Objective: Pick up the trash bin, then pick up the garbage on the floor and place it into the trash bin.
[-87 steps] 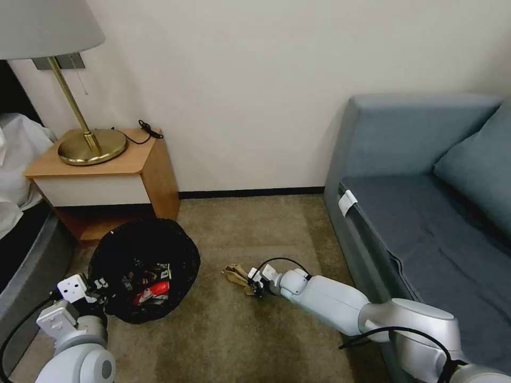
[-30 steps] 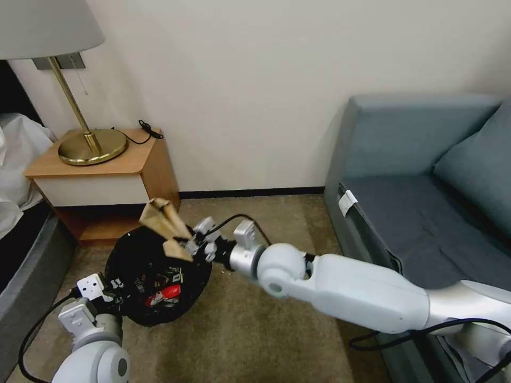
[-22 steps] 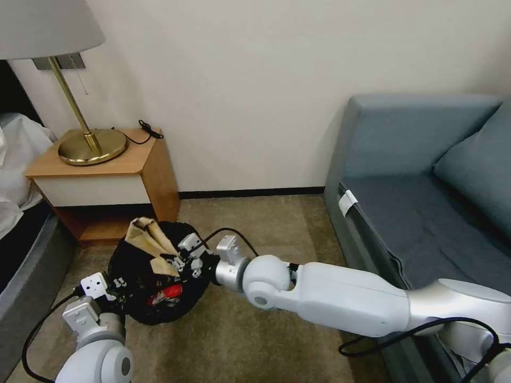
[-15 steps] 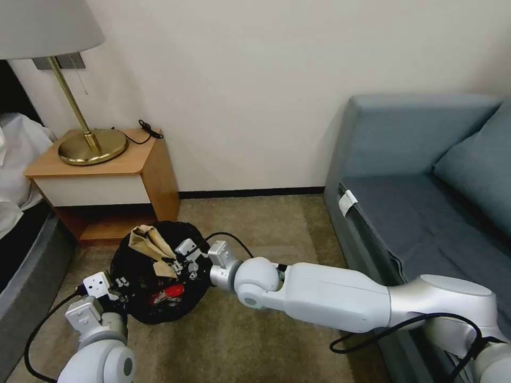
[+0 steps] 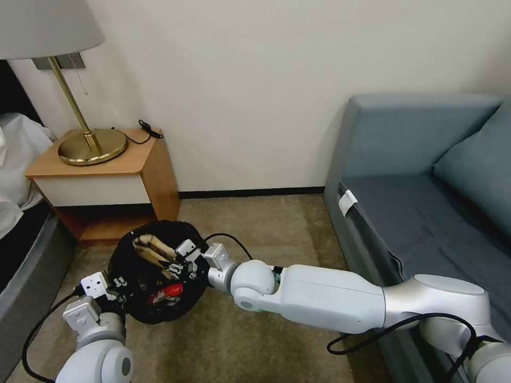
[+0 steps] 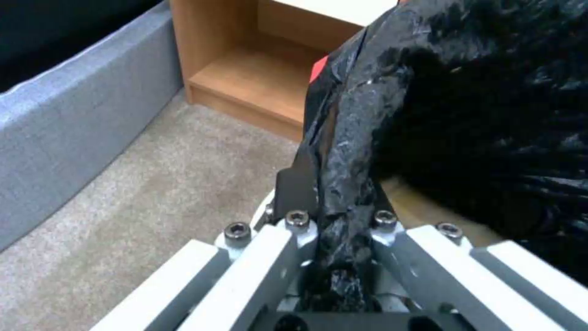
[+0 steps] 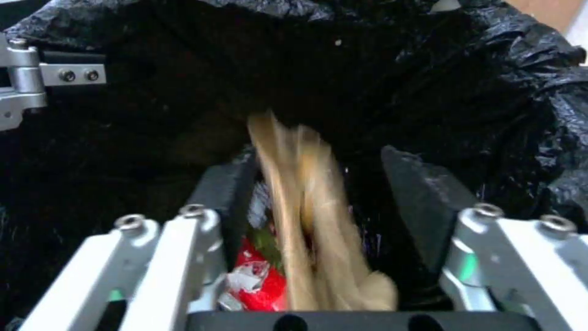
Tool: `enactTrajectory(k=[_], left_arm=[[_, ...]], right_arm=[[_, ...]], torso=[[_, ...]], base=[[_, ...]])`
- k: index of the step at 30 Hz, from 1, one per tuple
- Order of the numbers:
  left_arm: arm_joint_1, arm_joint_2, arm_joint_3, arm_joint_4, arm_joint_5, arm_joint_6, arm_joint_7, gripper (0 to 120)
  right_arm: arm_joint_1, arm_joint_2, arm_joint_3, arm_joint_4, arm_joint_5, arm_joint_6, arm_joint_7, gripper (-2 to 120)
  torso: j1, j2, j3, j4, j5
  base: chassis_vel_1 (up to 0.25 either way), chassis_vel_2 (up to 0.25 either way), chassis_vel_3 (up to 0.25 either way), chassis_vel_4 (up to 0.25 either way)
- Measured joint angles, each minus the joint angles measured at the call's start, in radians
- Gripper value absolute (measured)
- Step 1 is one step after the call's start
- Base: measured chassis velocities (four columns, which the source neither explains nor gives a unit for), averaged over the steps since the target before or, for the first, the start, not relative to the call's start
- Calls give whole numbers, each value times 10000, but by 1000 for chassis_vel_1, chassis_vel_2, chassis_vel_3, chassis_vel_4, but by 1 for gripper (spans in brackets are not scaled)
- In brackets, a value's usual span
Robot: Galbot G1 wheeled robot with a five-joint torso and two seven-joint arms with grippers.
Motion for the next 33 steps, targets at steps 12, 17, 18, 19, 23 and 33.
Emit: enactTrajectory(k=[12,17,18,19,23,33], left_arm=[[-48,0,42,56,-1345,287,-607,3],[-215,2,-63,288,-3158,885,-1552,3],[-297,28,-103,401,-3667,1041,-1827,3],[-374,66,-126,519,-4070,1144,-2025,3],[-549,200,-253,1012,-4587,1254,-2384,3],[-840,326,-230,1860,-5281,1173,-3126,3]], right_arm=[[-159,-299,790,538,-83,50,102,96],[-313,-1178,1664,1268,-101,50,222,98],[-388,-1428,1890,1449,-118,51,229,98],[-472,-1632,2060,1607,-147,55,227,98],[-884,-2244,2570,1990,-332,133,204,97],[-2619,-3095,4065,2735,-793,294,101,97]], torso=[[0,0,0,3,2],[0,0,-1,2,3],[0,0,0,0,1],[1,0,0,1,0],[0,0,-1,-2,0],[0,0,-1,0,3]], base=[[0,0,0,0],[0,0,0,0],[0,0,0,0],[0,0,0,0],[0,0,0,0],[0,0,0,0]])
